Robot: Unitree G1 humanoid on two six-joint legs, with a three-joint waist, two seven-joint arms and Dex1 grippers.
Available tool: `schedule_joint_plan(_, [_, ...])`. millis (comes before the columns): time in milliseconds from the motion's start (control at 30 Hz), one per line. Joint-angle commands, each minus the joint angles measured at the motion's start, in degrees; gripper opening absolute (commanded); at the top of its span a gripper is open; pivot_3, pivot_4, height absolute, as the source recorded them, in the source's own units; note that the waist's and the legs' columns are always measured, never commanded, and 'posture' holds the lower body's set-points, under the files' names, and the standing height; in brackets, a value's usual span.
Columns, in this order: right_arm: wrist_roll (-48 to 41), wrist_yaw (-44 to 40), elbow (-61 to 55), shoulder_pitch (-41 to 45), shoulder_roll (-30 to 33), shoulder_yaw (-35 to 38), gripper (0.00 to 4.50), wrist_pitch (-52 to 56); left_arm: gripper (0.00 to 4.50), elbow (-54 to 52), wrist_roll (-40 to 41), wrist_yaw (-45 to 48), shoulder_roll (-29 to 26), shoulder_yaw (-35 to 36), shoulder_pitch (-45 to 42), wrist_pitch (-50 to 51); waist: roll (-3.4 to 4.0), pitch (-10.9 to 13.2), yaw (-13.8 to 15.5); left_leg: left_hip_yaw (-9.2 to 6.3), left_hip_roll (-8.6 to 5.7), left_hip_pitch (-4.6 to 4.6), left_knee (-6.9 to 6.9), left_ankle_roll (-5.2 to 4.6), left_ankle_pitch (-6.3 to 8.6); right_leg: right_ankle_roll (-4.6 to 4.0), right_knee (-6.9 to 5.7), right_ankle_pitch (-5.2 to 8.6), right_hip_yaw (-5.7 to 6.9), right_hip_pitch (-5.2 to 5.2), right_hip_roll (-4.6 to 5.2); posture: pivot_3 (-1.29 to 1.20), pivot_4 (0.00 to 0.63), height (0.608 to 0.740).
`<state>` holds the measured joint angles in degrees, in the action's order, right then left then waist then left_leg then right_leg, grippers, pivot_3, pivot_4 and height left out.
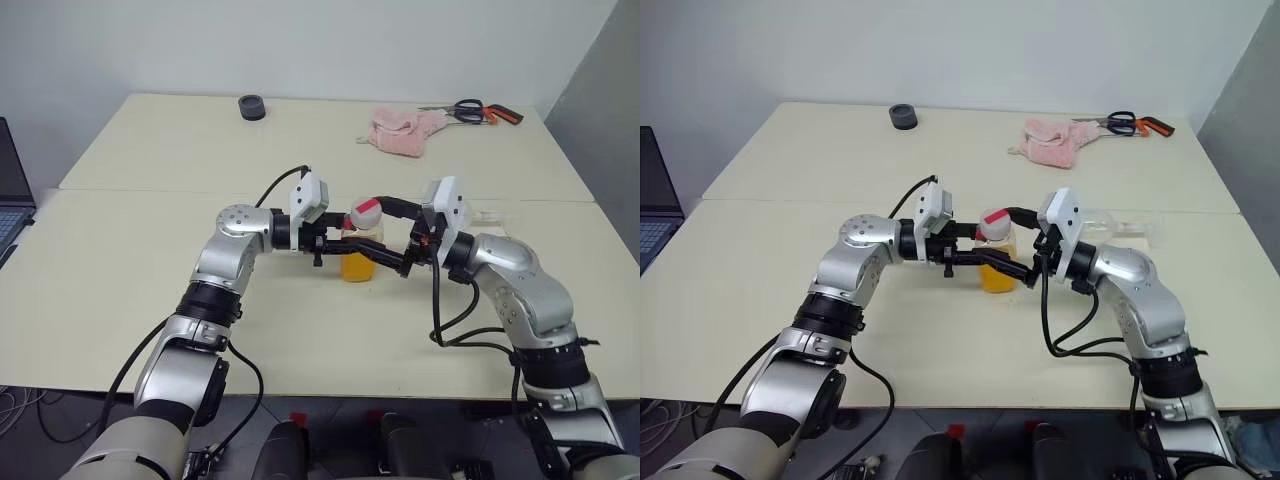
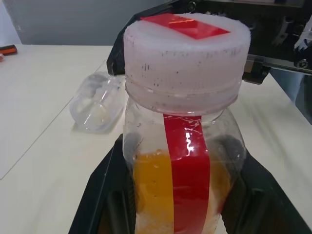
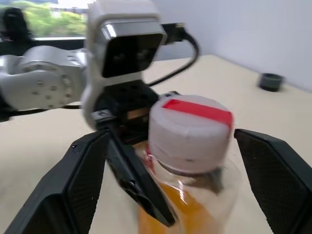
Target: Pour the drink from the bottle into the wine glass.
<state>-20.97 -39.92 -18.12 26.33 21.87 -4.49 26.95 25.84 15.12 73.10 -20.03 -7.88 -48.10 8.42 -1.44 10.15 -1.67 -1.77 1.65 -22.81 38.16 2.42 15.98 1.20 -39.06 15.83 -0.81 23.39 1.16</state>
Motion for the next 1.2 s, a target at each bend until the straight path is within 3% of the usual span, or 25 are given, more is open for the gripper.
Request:
schedule_joint_plan(33, [2.0, 9.2, -10.4, -2.8, -2.5, -0.2, 4.31, 3.8, 1.73, -2.9, 1.3, -0.4, 0.0, 1.3, -1.4, -0.6, 0.00, 0.0, 0.0, 0.00, 0.00, 0.00, 0.01, 0.00, 0.00, 0.00, -0.01, 0.00, 0.00, 0.00, 0.00, 0.00, 0.150, 0.740])
schedule_joint_plan(167, [5.7, 19.8, -18.1, -4.8, -7.6, -2.9, 4.31, 9.4, 1.73, -2.4, 1.0, -0.6, 0.3, 1.2, -1.5, -0.7, 0.01, 0.0, -0.2, 0.00, 0.02, 0.02, 0.00, 0.01, -0.01, 0.00, -0.06, 0.00, -0.04, 0.04, -0.03, 0.00, 0.150, 0.740])
schedule_joint_plan(367, [8.5, 26.8, -20.2, -4.3, -12.1, -4.8, 4.31, 12.4, 1.73, -2.1, 0.9, -0.5, 0.5, 0.9, -1.7, -0.8, 0.00, 0.0, -0.1, -0.01, 0.00, 0.00, 0.01, 0.05, -0.03, 0.00, -0.07, 0.00, -0.02, 0.05, -0.04, 0.00, 0.150, 0.740])
schedule_joint_plan(867, [10.9, 29.8, -19.5, -5.1, -15.3, -6.9, 4.31, 11.1, 1.73, -1.7, 0.7, -0.3, 0.2, 1.0, -1.4, -1.1, 0.01, 0.0, -0.1, -0.01, 0.00, 0.00, 0.00, 0.05, -0.03, 0.00, -0.05, 0.00, -0.02, 0.05, -0.04, 0.00, 0.150, 0.740])
schedule_joint_plan(967, [10.6, 29.1, -19.2, -5.1, -15.0, -7.3, 3.70, 11.1, 1.73, -1.7, 0.7, -0.2, 0.1, 1.0, -1.4, -1.1, 0.01, 0.0, -0.1, -0.01, 0.00, 0.00, 0.00, 0.04, -0.03, 0.00, -0.05, 0.00, -0.02, 0.05, -0.04, 0.00, 0.150, 0.740])
schedule_joint_plan(1133, [10.5, 27.8, -18.3, -4.8, -14.8, -7.7, 1.93, 9.7, 1.73, -1.6, 0.7, 0.0, -0.1, 1.0, -1.4, -1.2, 0.01, 0.0, -0.1, -0.02, 0.00, 0.00, 0.00, 0.04, -0.03, 0.00, -0.05, 0.00, -0.01, 0.05, -0.04, 0.00, 0.150, 0.740])
schedule_joint_plan(1200, [10.0, 25.9, -17.3, -4.4, -14.1, -8.0, 1.85, 7.9, 1.72, -1.6, 0.7, 0.2, -0.2, 1.0, -1.4, -1.2, 0.01, 0.0, -0.1, -0.01, 0.00, 0.00, 0.00, 0.04, -0.03, 0.00, -0.05, 0.00, -0.01, 0.05, -0.04, 0.00, 0.150, 0.740])
